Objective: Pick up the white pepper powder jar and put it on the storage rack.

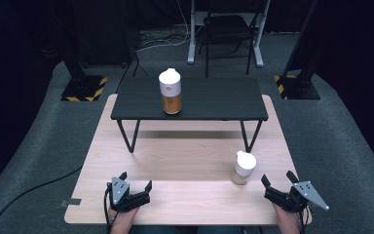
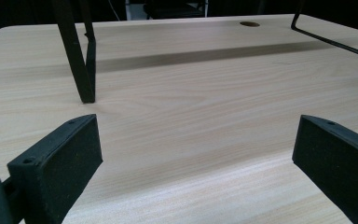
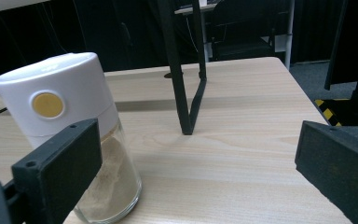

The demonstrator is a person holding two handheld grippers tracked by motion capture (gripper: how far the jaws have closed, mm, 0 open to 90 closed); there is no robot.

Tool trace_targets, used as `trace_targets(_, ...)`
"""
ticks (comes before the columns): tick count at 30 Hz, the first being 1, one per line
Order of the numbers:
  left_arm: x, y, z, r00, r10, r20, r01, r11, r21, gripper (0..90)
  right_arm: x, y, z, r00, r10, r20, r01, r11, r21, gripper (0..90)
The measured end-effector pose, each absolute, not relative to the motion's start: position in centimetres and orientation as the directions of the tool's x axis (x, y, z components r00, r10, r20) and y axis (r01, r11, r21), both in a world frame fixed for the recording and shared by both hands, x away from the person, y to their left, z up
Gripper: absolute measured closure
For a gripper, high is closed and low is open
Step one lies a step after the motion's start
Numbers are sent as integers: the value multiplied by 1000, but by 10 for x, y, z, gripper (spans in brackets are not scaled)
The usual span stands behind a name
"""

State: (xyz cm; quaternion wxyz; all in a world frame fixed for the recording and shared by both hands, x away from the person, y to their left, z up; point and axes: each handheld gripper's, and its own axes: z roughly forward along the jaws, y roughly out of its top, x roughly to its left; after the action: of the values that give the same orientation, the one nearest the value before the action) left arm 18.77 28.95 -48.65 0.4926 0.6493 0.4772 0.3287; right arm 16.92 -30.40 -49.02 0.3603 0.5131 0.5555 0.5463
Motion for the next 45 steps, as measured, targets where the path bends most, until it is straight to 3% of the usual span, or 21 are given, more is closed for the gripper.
trace_targets(29,186,291,-489,339,940,-39,281,-62,958,8,149,-293,-481,-263,953,149,191,-100,976,0)
trace_targets(45,186,293,-490,350,936,-44,272,-56,961,6,149,-284,-477,-305,949,77,181,-21,983,0)
